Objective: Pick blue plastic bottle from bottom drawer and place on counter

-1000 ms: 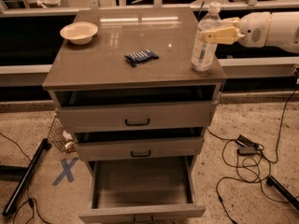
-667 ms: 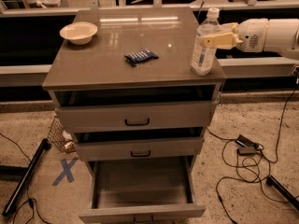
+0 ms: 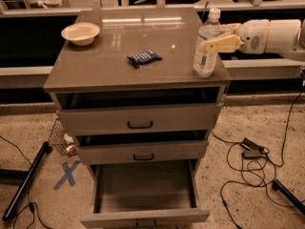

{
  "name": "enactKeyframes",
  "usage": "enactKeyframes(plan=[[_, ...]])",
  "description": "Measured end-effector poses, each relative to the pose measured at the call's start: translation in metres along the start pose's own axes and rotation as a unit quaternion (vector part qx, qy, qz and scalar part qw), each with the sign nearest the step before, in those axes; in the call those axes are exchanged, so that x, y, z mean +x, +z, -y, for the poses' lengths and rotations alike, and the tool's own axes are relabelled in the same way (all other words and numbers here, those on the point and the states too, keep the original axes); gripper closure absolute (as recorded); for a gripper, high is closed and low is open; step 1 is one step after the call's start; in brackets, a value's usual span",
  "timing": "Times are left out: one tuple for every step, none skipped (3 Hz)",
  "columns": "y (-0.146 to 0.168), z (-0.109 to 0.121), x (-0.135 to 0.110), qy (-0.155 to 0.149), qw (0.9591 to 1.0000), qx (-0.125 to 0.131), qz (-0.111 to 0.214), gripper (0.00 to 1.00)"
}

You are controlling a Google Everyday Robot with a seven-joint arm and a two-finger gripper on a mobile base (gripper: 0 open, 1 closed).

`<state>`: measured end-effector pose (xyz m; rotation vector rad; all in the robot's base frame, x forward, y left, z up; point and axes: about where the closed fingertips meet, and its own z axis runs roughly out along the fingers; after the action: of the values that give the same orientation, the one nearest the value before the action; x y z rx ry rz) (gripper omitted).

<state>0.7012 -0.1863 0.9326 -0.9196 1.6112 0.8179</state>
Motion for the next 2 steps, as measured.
enactKeyframes(plan=[[0.0003, -0.0001, 0.0000, 0.000, 1.0000, 0.000, 0.000, 0.00], [0.0005, -0.0011, -0.0011, -0.004, 0.9999, -0.010, -0.002, 0.00]])
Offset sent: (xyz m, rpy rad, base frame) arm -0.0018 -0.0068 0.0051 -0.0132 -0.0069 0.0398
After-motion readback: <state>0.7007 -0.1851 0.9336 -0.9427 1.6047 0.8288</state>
